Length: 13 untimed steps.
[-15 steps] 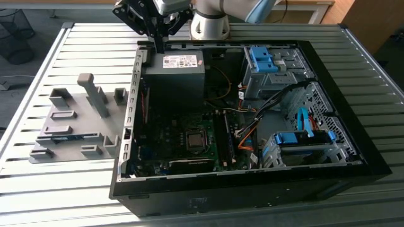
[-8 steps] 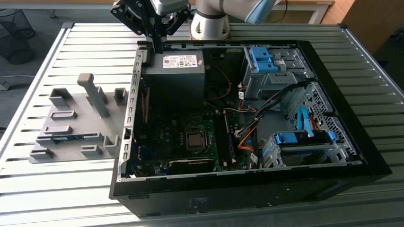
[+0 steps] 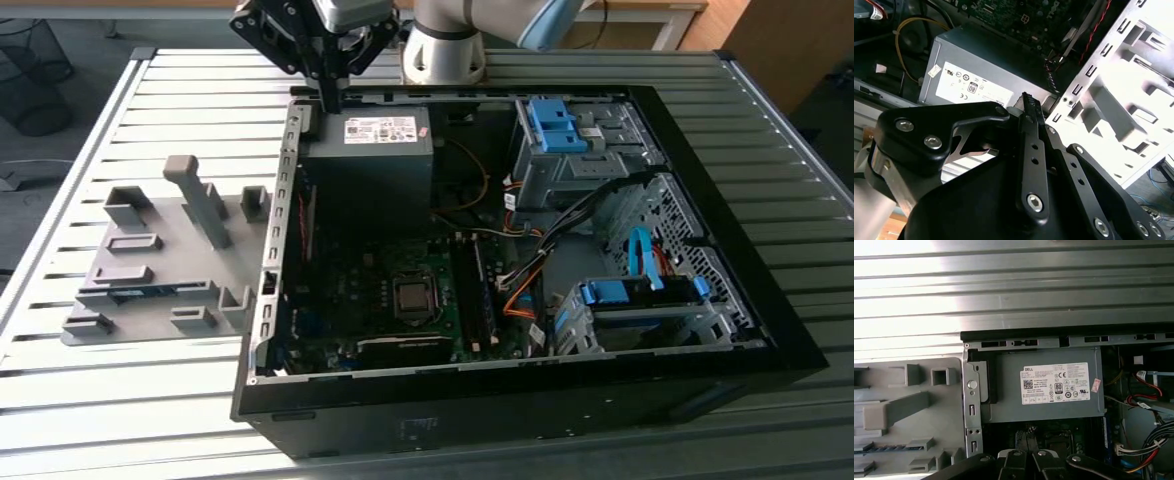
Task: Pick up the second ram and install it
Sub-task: 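Reach for the second ram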
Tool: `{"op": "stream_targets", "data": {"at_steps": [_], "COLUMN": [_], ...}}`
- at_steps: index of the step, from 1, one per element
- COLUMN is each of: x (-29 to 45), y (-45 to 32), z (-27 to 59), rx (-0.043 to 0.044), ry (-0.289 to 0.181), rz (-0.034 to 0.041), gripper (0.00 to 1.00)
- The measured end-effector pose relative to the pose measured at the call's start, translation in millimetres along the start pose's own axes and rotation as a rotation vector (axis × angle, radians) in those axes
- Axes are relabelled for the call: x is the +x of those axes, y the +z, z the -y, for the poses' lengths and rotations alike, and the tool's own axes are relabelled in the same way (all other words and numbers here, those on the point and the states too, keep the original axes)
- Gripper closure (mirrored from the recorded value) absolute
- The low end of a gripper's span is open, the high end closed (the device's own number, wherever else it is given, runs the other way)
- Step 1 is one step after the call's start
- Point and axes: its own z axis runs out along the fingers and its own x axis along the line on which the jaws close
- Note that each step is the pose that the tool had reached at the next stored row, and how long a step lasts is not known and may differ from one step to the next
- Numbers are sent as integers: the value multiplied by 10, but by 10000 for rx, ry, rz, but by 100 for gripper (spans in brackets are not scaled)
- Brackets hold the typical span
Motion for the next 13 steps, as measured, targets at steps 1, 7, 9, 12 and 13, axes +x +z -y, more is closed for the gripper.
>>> {"op": "stream_targets", "data": {"at_steps": [1, 7, 9, 12, 13], "x": [4, 28, 37, 54, 60], "y": [0, 1, 1, 1, 1], "z": [0, 2, 3, 4, 5], "rx": [0, 0, 0, 0, 0], "ry": [0, 0, 0, 0, 0], "rz": [0, 0, 1, 0, 0], "gripper": [89, 89, 89, 89, 89]}}
